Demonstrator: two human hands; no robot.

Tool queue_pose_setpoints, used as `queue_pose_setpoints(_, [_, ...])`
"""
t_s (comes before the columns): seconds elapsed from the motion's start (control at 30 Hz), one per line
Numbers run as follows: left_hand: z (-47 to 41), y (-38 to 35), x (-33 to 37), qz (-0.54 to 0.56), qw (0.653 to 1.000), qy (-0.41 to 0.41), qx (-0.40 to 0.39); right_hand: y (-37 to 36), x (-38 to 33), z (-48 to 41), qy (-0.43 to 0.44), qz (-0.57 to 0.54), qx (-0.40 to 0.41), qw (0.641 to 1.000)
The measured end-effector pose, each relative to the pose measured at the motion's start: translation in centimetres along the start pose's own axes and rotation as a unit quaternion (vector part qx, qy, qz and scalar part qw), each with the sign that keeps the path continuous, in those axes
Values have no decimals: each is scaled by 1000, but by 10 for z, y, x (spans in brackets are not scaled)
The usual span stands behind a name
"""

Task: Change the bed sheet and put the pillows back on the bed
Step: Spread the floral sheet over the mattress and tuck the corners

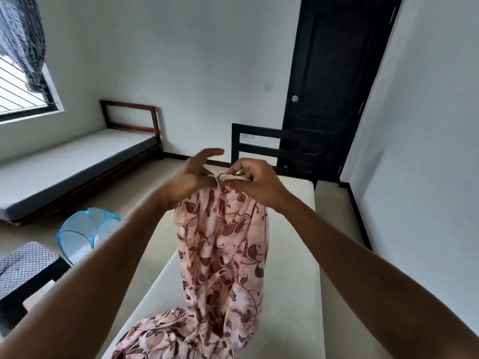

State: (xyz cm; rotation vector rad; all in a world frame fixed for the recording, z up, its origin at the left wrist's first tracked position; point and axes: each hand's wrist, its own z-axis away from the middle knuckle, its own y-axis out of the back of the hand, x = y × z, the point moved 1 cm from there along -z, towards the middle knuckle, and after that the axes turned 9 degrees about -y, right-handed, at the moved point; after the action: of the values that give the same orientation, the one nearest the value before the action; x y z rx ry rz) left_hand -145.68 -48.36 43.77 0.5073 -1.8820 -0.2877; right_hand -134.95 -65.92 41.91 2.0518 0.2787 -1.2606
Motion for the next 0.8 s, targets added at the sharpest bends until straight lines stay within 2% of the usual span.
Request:
queue_pose_setpoints(0.07, [0,-11,0,-79,995,-33,-52,-1,-1,2,15,-15,16,1000])
queue_pose_setpoints(0.17, [-4,-12,3,-170,984,-55,-17,1,4,7,-16,-38,-11,999])
queue_pose_setpoints(0.23, [-6,0,4,-203,977,-61,36,7,21,14,-70,-43,-91,992])
queue_pose_setpoints(0.33, [-5,26,-4,-265,951,-40,157,18,66,34,-182,18,-201,962])
queue_pose_setpoints(0.4, [-2,43,-13,-273,928,-18,252,23,93,49,-254,117,-236,931])
queue_pose_setpoints(0.47, [5,59,-25,-270,901,19,338,32,115,58,-287,284,-272,874])
queue_pose_setpoints(0.5, [8,64,-30,-279,889,41,362,40,124,58,-289,343,-264,854])
queue_pose_setpoints(0.53, [11,67,-36,-288,881,65,370,49,128,57,-284,367,-211,860])
queue_pose_setpoints(0.57, [14,67,-38,-292,880,83,365,59,131,53,-273,352,-115,888])
queue_pose_setpoints(0.63, [17,59,-44,-279,898,101,325,78,131,45,-230,213,100,944])
queue_pose_setpoints(0.67, [18,53,-47,-255,917,102,289,84,125,42,-205,146,156,955])
queue_pose_setpoints(0.73, [16,41,-53,-220,950,89,201,84,101,41,-171,60,188,965])
queue_pose_setpoints(0.8, [12,26,-49,-211,965,65,143,76,72,42,-157,12,148,976])
